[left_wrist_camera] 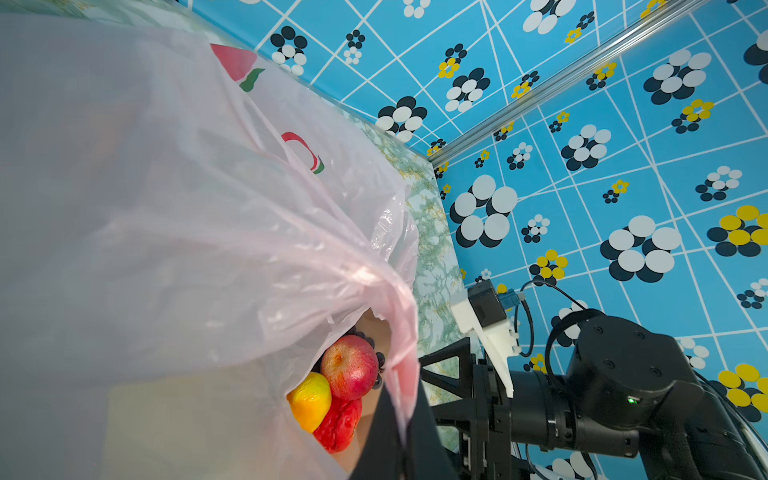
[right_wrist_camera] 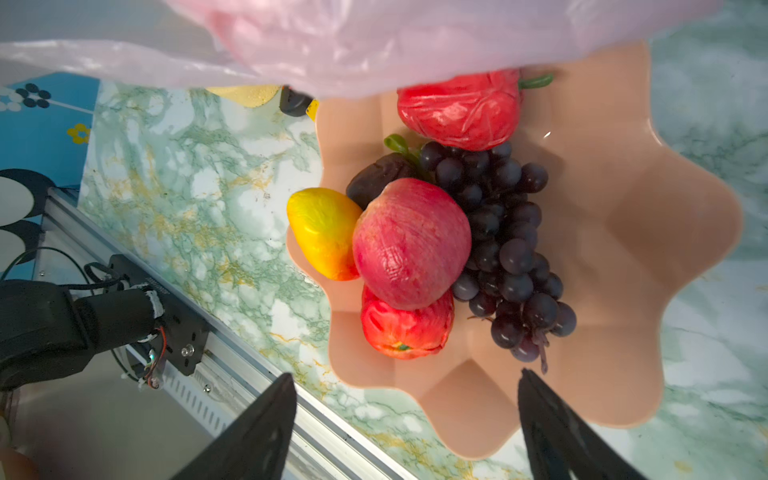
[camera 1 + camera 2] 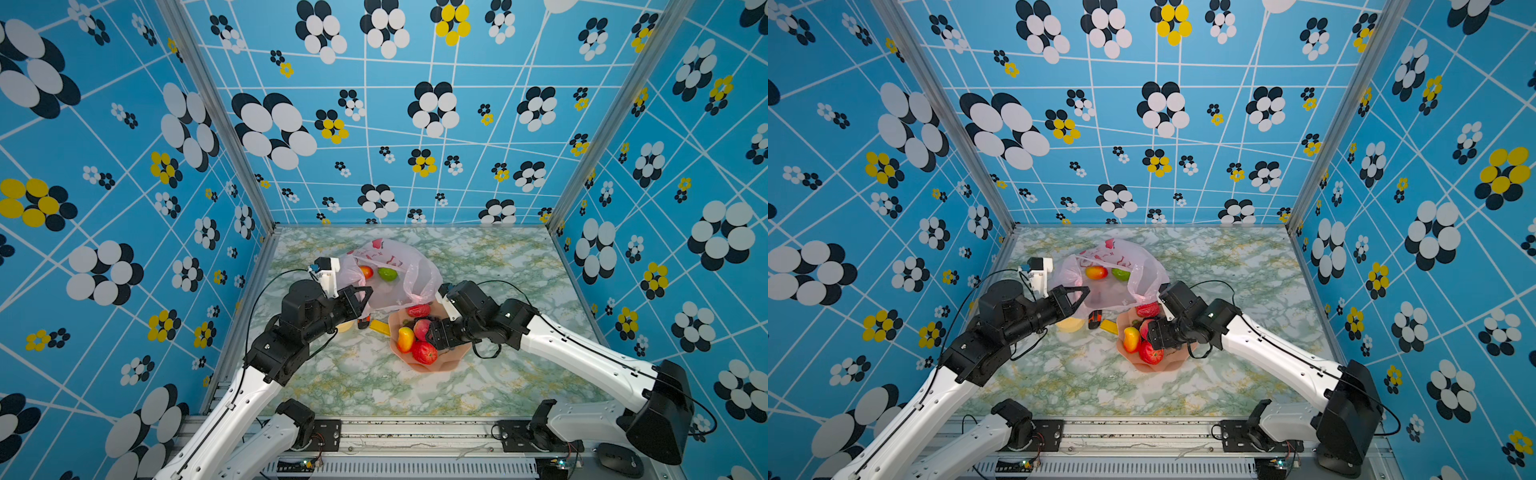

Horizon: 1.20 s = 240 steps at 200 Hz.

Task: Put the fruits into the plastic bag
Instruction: 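Lower the right gripper into the bowl and grasp the red apple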

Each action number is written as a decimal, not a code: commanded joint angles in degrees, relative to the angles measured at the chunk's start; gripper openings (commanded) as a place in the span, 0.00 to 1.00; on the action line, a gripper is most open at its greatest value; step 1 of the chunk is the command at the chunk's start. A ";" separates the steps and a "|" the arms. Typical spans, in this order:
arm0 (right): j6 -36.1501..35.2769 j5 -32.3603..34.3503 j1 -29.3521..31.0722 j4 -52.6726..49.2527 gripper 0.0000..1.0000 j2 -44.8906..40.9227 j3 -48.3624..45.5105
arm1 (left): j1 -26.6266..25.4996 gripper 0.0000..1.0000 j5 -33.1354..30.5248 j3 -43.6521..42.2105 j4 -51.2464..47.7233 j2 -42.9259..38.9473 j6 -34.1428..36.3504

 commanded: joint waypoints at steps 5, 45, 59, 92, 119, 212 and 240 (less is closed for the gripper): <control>-1.73 1.02 0.27 2.41 0.87 3.58 3.34 | 0.17 0.00 0.13 0.25 1.27 -1.04 -0.14; -3.24 1.78 0.28 2.51 0.90 8.32 6.25 | 0.16 0.00 -0.02 0.29 1.26 -0.97 0.13; -3.56 2.14 0.20 2.51 0.91 9.77 6.98 | 0.23 0.00 0.03 0.45 1.28 -0.91 0.28; -3.69 2.29 0.15 2.98 0.92 11.86 7.26 | 0.25 0.00 -0.10 0.90 0.76 -0.90 0.65; -3.57 2.07 0.20 3.23 0.90 12.75 6.90 | 0.24 0.00 -0.28 0.91 0.47 -0.87 0.74; -3.15 2.07 -0.42 4.29 0.84 13.72 5.03 | 0.28 0.00 -0.68 0.51 0.28 -1.26 0.59; -3.21 1.78 -0.73 4.38 0.84 14.60 5.06 | 0.24 0.00 -0.74 0.56 0.19 -1.18 0.69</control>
